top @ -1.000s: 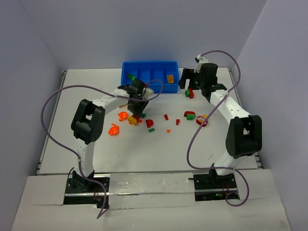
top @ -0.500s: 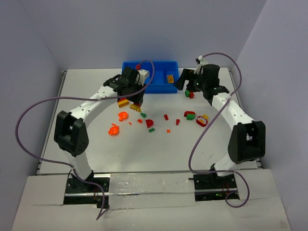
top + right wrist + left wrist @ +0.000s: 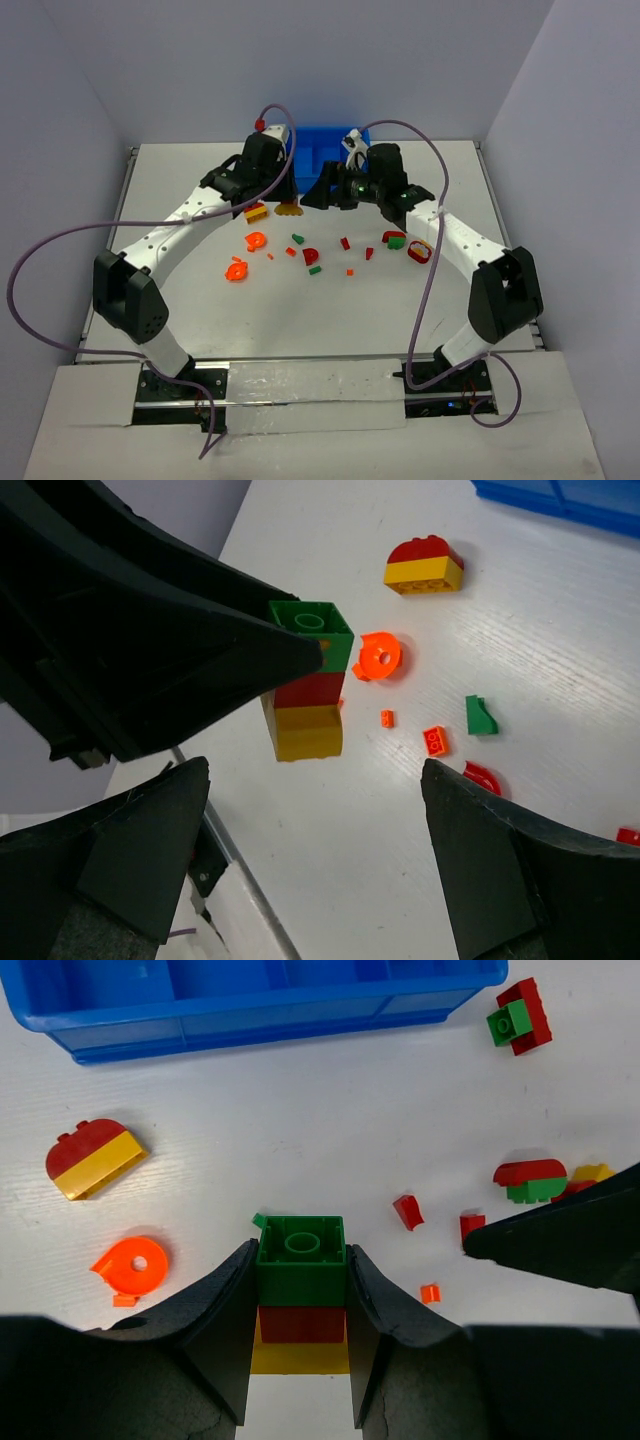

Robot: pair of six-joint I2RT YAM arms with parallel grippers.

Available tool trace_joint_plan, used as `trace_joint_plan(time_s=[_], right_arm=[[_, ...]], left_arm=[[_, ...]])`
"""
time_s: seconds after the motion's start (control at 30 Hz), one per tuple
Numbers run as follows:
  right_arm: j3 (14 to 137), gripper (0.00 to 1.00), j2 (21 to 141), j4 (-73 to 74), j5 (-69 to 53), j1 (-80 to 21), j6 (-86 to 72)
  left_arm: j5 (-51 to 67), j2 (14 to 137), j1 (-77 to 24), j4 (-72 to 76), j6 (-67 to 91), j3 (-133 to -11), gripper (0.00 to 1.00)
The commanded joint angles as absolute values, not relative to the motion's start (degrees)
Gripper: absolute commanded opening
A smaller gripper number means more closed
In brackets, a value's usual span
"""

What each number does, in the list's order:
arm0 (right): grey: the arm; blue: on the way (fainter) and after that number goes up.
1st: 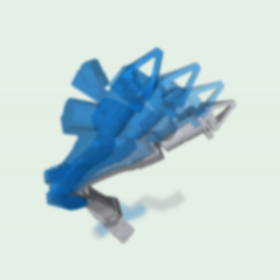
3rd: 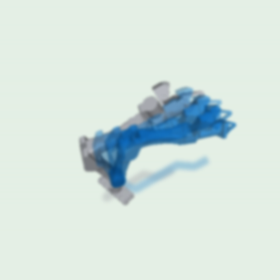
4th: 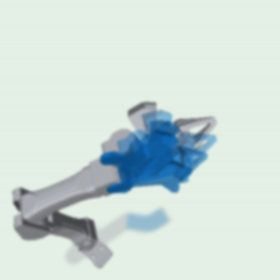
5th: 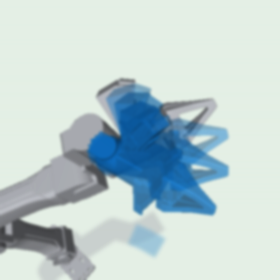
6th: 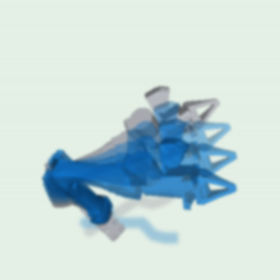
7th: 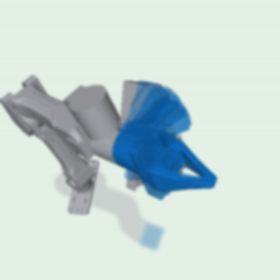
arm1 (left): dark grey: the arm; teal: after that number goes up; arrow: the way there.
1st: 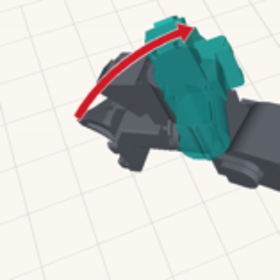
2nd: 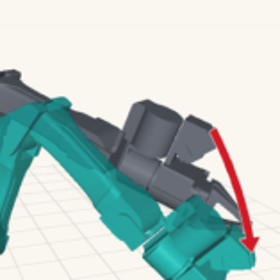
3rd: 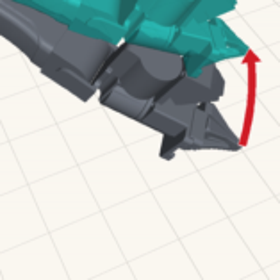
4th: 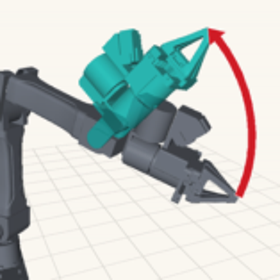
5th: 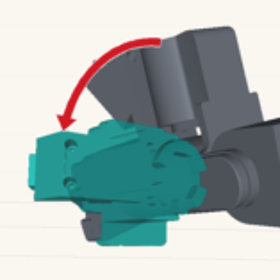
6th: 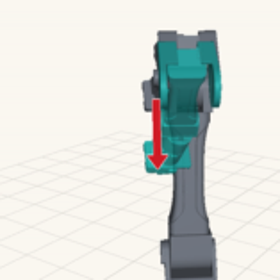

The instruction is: Sort the legos into containers by color

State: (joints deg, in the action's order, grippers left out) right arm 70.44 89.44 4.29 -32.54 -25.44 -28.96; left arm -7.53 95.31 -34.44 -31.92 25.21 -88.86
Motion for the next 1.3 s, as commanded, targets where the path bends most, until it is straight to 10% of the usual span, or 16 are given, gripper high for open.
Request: trace_joint_plan(time_s=[0.0,1.27], right_arm=[[73.84,0.93,91.42,1.22,-32.96,-26.37,-31.03],[79.94,0.59,98.61,0.26,-27.51,-29.09,-33.97]], left_arm=[[-6.41,92.90,-34.99,-28.82,29.10,-90.61,0.00],[3.39,93.04,-35.51,-27.16,41.49,-90.22,0.00]])
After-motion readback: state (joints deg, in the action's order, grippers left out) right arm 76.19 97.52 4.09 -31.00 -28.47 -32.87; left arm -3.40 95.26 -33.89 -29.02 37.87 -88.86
